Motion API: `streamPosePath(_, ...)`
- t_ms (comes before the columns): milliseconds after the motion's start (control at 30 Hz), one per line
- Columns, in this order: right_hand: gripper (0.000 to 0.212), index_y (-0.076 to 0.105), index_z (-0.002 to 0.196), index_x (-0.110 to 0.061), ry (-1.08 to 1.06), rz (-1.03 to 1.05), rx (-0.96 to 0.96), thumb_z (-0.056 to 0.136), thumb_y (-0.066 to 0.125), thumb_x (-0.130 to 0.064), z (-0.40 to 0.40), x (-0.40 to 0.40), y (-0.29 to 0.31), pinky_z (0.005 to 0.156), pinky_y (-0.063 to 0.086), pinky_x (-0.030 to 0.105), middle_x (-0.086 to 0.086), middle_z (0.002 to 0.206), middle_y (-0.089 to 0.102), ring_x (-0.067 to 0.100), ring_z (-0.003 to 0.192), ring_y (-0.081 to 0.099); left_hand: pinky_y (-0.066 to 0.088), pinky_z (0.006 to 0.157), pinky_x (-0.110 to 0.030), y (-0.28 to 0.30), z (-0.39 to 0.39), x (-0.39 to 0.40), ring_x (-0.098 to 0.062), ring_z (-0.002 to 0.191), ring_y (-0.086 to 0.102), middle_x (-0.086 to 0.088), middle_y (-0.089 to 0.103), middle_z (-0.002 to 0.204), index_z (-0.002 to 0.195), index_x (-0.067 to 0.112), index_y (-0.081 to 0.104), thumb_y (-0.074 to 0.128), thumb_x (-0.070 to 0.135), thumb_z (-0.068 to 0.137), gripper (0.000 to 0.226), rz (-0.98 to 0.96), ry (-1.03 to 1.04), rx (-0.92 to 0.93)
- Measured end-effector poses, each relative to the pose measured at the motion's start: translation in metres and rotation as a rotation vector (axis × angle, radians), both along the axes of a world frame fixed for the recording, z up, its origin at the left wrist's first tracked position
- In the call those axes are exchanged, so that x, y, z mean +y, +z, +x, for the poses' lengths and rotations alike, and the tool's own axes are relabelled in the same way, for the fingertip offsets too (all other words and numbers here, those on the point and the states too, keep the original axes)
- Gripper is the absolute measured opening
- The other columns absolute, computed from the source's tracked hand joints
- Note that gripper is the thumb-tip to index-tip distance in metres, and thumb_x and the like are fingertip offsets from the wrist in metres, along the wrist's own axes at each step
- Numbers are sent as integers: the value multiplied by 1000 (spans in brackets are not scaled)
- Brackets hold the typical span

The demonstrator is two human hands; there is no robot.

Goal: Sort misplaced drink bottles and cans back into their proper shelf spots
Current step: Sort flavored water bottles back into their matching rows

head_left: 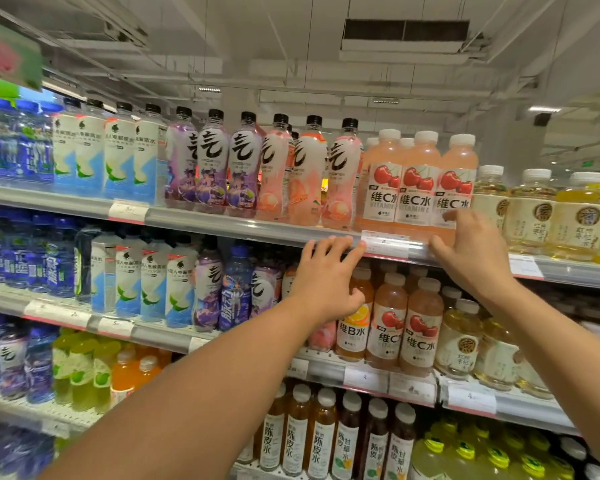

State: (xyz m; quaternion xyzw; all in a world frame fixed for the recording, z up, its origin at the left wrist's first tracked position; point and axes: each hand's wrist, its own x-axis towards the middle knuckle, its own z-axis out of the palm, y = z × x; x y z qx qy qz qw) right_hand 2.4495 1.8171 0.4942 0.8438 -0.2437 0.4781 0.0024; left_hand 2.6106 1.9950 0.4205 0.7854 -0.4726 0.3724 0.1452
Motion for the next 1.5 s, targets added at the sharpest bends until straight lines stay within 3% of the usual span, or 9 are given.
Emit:
streamPosePath(167, 27, 65, 117, -16, 58, -102, 149, 94, 66, -31, 12, 43, -3, 87, 53, 43, 8, 123, 64, 28, 110, 60, 15, 122, -48, 10, 16, 17, -30, 145, 21, -3, 24, 162, 158, 28, 24, 48, 54, 83, 83, 159, -92, -1)
streamPosePath(367, 15, 65, 104, -24, 91, -86, 356, 94, 68, -35, 37, 93, -3, 64, 38, 19, -5, 103, 64, 13, 90, 59, 12, 125, -50, 21, 40, 59, -26, 155, 9, -2, 13, 169, 159, 30, 24, 46, 49, 93, 72, 342, -285, 87)
streamPosePath(533, 23, 63, 111, -25, 31, -45, 455, 93, 66, -40, 55, 125, -7, 72, 47, 21, -5, 106, 62, 14, 93, 60, 17, 125, -41, 11, 86, 119, -23, 151, 26, 2, 30, 164, 153, 30, 40, 25, 56, 80, 79, 250, -311, 15)
streamPosePath(633, 30, 61, 117, -26, -15, -16, 467, 91, 64, -40, 65, 137, -8, 76, 50, 30, -2, 110, 63, 18, 95, 59, 31, 119, -41, 10, 123, 155, -21, 141, 44, 3, 48, 154, 145, 28, 53, 36, 52, 82, 70, 144, -281, -7)
streamPosePath(767, 46, 58, 130, -24, -29, 47, 541, 88, 63, -42, 77, 161, -8, 88, 55, 39, 1, 118, 64, 22, 105, 61, 54, 94, -43, 15, 170, 199, -27, 111, 66, -3, 69, 125, 125, 18, 68, 43, 44, 79, 58, -7, -243, -34)
streamPosePath(933, 34, 63, 122, -32, 13, 208, 808, 90, 68, -42, 103, 194, -11, 92, 56, 39, -8, 116, 67, 17, 105, 64, 50, 96, -48, 14, 213, 244, -32, 117, 57, -8, 64, 129, 129, 14, 63, 49, 38, 80, 56, -90, -131, -24)
streamPosePath(1067, 43, 62, 133, -30, 55, 256, 1017, 94, 68, -48, 137, 230, -19, 99, 54, 39, -8, 123, 66, 16, 111, 64, 44, 100, -50, 3, 234, 264, -35, 127, 50, -9, 56, 138, 134, 17, 55, 60, 34, 77, 59, -114, -61, -9)
streamPosePath(1333, 79, 31, 161, -18, 131, 141, 898, 96, 66, -45, 207, 254, -35, 115, 42, 40, 5, 162, 38, 25, 141, 47, 26, 118, -54, -15, 261, 267, -36, 150, 25, -11, 29, 163, 156, 20, 32, 64, 43, 83, 83, -27, 12, -27)
streamPosePath(1500, 92, 14, 165, -10, 103, 114, 829, 98, 66, -45, 238, 255, -43, 115, 42, 45, 11, 168, 22, 34, 144, 43, 35, 107, -56, -12, 264, 264, -37, 141, 37, -13, 41, 155, 150, 17, 43, 71, 40, 77, 81, -42, 9, -47)
